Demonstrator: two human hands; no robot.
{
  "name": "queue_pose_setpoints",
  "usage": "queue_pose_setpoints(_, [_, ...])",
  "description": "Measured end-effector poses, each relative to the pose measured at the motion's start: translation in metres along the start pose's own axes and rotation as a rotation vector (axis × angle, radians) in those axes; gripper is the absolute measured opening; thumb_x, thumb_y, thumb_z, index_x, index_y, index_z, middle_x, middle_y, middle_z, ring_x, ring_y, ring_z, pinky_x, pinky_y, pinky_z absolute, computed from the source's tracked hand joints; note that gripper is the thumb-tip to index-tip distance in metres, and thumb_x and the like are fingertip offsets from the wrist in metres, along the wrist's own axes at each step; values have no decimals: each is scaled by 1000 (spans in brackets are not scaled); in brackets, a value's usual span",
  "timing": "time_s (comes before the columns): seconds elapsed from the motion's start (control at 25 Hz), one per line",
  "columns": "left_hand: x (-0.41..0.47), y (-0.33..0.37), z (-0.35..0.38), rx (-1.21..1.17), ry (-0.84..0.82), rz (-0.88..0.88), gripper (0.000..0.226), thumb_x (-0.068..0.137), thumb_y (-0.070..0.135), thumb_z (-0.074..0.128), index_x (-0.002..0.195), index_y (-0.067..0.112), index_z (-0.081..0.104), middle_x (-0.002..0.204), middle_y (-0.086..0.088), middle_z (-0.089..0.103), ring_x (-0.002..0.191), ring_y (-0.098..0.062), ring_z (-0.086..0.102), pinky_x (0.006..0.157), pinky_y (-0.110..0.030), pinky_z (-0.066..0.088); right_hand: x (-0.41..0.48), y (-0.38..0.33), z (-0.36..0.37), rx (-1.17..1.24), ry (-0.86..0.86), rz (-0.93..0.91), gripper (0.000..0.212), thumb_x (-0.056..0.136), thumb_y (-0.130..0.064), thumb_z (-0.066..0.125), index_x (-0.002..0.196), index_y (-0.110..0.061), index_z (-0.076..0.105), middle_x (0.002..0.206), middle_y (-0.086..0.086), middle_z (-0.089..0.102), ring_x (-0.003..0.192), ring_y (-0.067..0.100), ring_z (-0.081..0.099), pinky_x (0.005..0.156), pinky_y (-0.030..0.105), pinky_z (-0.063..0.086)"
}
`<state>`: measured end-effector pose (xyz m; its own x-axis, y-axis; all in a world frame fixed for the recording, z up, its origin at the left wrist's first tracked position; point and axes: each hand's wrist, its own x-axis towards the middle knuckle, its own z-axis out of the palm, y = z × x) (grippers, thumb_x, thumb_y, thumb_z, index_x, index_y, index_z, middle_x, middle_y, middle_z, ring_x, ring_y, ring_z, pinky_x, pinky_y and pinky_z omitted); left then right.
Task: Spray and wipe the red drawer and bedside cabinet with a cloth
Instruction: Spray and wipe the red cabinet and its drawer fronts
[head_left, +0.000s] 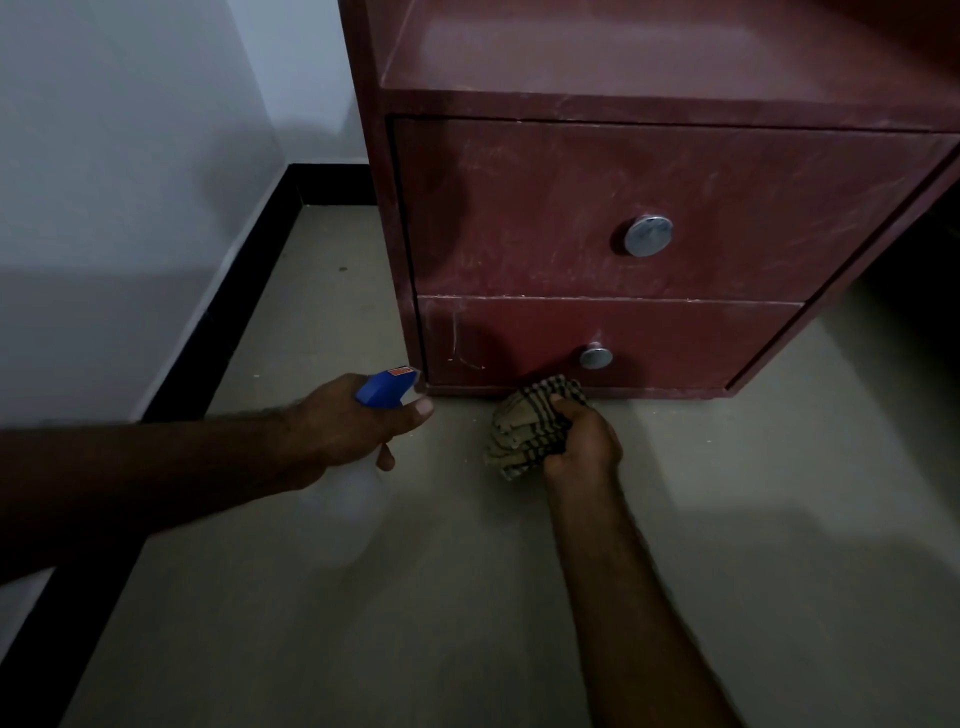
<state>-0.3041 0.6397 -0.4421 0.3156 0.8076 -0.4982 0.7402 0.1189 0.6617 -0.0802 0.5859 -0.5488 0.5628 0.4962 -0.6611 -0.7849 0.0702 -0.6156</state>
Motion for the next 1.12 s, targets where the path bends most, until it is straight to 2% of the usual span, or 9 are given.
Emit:
queue_pose_setpoints(0.08, [1, -2, -2, -26, 12, 31, 58, 70, 68, 62, 95, 16, 61, 69, -6, 75, 75, -19, 72, 83, -37, 51, -1, 1, 1, -4, -11, 3, 31, 87, 10, 64, 117, 7, 71, 101, 19, 76, 81, 32, 74, 70, 39, 62])
queue_pose_setpoints(0.12, [1, -2, -2, -37, 22, 40, 54, 75, 66, 63, 96, 17, 61, 68, -6, 75, 76, -19, 71, 84, -38, 50, -1, 2, 2, -10, -14, 3, 31, 87, 10, 63, 117, 8, 71, 100, 20, 76, 80, 32, 73, 69, 38, 60])
queue_pose_setpoints(0.28, [1, 1, -5, -59, 77, 76, 40, 89, 55, 63, 98, 16, 60, 76, -10, 74, 79, -22, 70, 86, -40, 50, -3, 10, 7, -35, -30, 0, 34, 85, 12, 65, 118, 10, 70, 111, 26, 74, 95, 39, 72, 84, 48, 61])
queue_pose_setpoints(0.48, [-6, 10, -18, -79, 92, 184, 49, 85, 60, 59, 100, 14, 65, 81, -11, 76, 89, -25, 71, 89, -40, 51, -7, 19, 15, -56, -60, 5, 33, 84, 12, 67, 117, 9, 71, 111, 26, 74, 97, 41, 73, 88, 51, 61])
queue_pose_setpoints(0.64, [-8, 17, -22, -11, 122, 204, 54, 74, 67, 52, 95, 18, 63, 79, -5, 75, 83, -18, 69, 73, -32, 49, -7, 23, 20, -58, -68, 30, 34, 84, 12, 67, 117, 7, 72, 112, 25, 75, 105, 45, 72, 96, 59, 58])
queue_pose_setpoints(0.76, [-10, 17, -23, -20, 127, 212, 50, 79, 65, 54, 94, 19, 63, 79, -6, 75, 81, -17, 69, 70, -31, 47, -9, 25, 21, -59, -78, 26, 33, 84, 12, 67, 116, 7, 71, 110, 25, 75, 105, 45, 72, 94, 58, 59])
queue_pose_setpoints(0.96, [-15, 19, -26, -69, 142, 217, 44, 86, 59, 56, 97, 17, 62, 82, -10, 75, 82, -22, 69, 79, -37, 51, -9, 27, 25, -65, -62, -5, 38, 82, 14, 69, 119, 8, 68, 112, 26, 74, 105, 45, 72, 93, 59, 59])
queue_pose_setpoints(1.12, [-20, 22, -29, -28, 135, 219, 47, 89, 56, 58, 102, 11, 61, 82, -12, 74, 78, -21, 68, 79, -37, 51, -4, 33, 33, -63, -15, -32, 37, 79, 17, 70, 114, 6, 65, 110, 25, 73, 90, 37, 72, 78, 46, 61])
